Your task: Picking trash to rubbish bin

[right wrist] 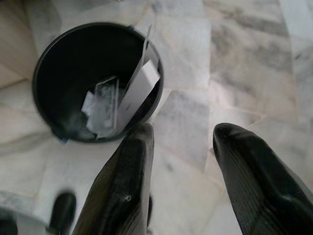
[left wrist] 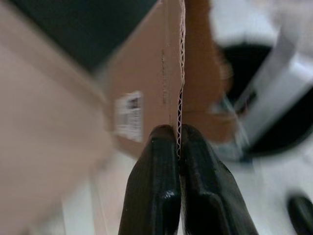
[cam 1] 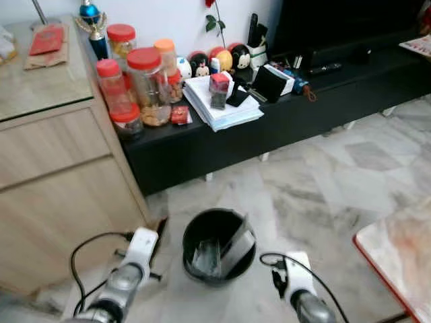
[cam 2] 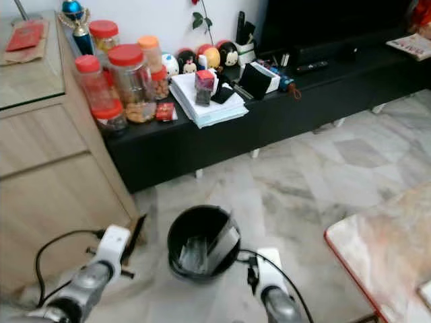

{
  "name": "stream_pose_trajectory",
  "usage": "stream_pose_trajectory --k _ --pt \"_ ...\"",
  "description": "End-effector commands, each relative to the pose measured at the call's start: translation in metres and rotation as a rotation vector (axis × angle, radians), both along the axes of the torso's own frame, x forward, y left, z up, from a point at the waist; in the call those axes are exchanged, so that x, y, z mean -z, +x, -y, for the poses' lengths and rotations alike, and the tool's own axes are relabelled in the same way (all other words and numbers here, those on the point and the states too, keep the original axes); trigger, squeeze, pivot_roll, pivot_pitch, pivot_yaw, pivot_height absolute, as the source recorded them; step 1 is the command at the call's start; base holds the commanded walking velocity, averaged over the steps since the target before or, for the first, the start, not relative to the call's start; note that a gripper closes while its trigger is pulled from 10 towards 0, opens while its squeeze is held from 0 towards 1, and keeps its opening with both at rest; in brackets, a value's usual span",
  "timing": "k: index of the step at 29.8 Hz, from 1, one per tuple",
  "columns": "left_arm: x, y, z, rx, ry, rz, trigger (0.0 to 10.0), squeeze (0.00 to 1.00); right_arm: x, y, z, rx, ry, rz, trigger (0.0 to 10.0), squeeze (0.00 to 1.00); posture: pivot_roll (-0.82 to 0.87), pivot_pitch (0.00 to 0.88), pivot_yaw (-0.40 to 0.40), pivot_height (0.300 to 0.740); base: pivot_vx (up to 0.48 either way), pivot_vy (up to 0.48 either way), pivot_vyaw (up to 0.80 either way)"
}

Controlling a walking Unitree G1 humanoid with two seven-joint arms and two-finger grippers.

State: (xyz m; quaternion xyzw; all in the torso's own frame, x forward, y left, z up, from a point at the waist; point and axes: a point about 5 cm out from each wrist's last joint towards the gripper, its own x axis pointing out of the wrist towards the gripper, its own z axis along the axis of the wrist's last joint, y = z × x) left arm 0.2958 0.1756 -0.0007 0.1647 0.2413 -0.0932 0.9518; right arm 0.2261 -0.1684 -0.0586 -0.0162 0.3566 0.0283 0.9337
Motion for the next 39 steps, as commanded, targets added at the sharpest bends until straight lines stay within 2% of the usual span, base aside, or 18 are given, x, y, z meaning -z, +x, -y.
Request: stream_pose_trajectory --k 1,5,8,14,20,24,27,32,34,37,39 --pt "-0.001 -0.001 -0.008 0.009 0.030 0.004 10.0 0.00 0.001 0.000 -0.010 -0.009 0.022 0.001 10.0 0.00 0.16 0.137 -0.027 0.740 0.480 0.000 0.00" --pt "-0.011 0.009 -0.003 0.027 0.005 0.049 10.0 0.00 -0.001 0.002 -0.012 -0.033 0.014 0.013 10.0 0.00 0.16 0.137 -0.025 0.740 0.444 0.000 0.00" --pt "-0.015 0.012 0.000 0.037 -0.021 0.065 10.0 0.00 -0.002 0.004 -0.014 -0.047 0.014 0.020 10.0 0.00 0.16 0.139 -0.025 0.740 0.000 0.000 0.00" --pt "-0.020 0.018 0.020 0.171 -0.096 0.028 10.0 0.00 -0.008 0.011 -0.015 -0.068 0.005 0.054 10.0 0.00 0.16 0.140 -0.024 0.740 0.000 0.000 0.00" --pt "-0.023 0.021 0.035 0.264 -0.116 0.019 10.0 0.00 -0.010 0.015 -0.016 -0.084 0.005 0.070 10.0 0.00 0.16 0.140 -0.024 0.740 0.000 0.000 0.00" --pt "-0.028 0.024 0.048 0.319 -0.195 0.009 10.0 0.00 -0.012 0.018 -0.019 -0.104 0.004 0.083 10.0 0.00 0.16 0.141 -0.024 0.740 0.000 0.000 0.00" --pt "-0.029 0.025 0.051 0.326 -0.190 -0.005 10.0 0.00 -0.015 0.021 -0.020 -0.118 -0.006 0.094 10.0 0.00 0.15 0.142 -0.023 0.740 0.000 0.000 0.00" --pt "-0.025 0.024 0.050 0.276 -0.188 -0.038 10.0 0.00 -0.022 0.030 -0.022 -0.124 -0.011 0.122 10.0 0.00 0.14 0.143 -0.022 0.740 0.000 0.000 0.00" --pt "-0.022 0.023 0.048 0.243 -0.180 -0.052 10.0 0.00 -0.029 0.039 -0.024 -0.133 -0.022 0.154 10.0 0.00 0.13 0.147 -0.022 0.740 0.000 0.000 0.00" --pt "-0.021 0.023 0.051 0.212 -0.247 -0.067 10.0 0.00 -0.043 0.054 -0.025 -0.127 0.008 0.217 10.0 0.00 0.12 0.153 -0.027 0.740 0.000 0.000 0.00" --pt "-0.020 0.021 0.055 0.226 -0.255 -0.080 10.0 0.00 -0.047 0.059 -0.027 -0.126 0.023 0.234 10.0 0.00 0.12 0.155 -0.029 0.740 0.000 0.000 0.00"
